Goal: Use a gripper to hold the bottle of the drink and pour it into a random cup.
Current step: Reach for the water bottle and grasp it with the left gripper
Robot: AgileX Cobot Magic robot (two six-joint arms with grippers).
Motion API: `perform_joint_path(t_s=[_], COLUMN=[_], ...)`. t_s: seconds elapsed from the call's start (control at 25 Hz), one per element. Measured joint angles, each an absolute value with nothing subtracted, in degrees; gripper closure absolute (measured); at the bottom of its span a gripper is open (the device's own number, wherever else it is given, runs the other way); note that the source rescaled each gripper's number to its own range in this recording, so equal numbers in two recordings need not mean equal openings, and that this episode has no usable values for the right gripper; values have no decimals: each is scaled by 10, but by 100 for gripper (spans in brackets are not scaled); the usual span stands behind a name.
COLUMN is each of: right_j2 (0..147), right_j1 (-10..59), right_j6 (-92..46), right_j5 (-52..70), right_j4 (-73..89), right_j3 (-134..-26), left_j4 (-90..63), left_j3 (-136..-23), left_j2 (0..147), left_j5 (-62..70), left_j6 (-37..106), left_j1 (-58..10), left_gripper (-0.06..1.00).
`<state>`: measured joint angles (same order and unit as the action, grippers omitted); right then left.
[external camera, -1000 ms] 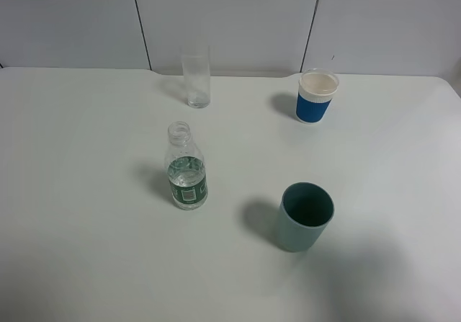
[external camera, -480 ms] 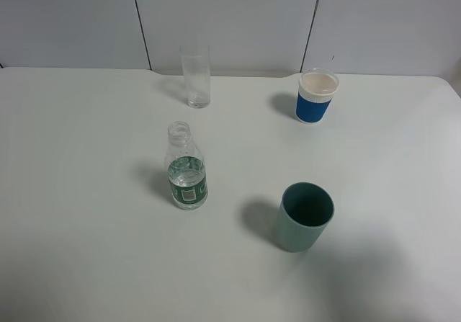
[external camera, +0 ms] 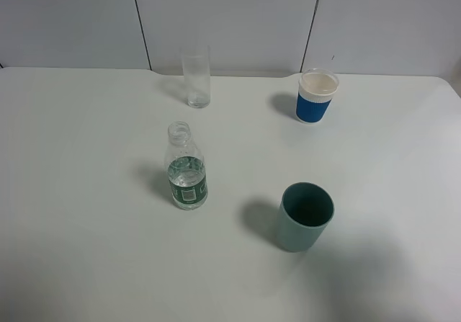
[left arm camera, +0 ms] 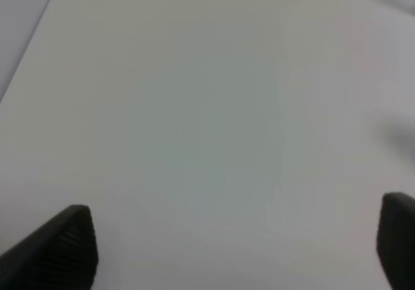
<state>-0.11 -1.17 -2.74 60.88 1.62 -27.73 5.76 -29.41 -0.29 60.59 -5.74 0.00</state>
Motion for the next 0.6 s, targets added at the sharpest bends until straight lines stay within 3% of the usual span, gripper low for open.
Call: perform_joint_path(t_s=[0.6], right_j2=[-1], right_j1=[-12], right_j6=[-27], right_j5=[609], right_j4=[16], right_j3=[-277], left_j4=[48], left_j3=[-308], left_j2=[191], left_j5=[542], left_j6=[28], left_j1=[0], left_gripper=[-6])
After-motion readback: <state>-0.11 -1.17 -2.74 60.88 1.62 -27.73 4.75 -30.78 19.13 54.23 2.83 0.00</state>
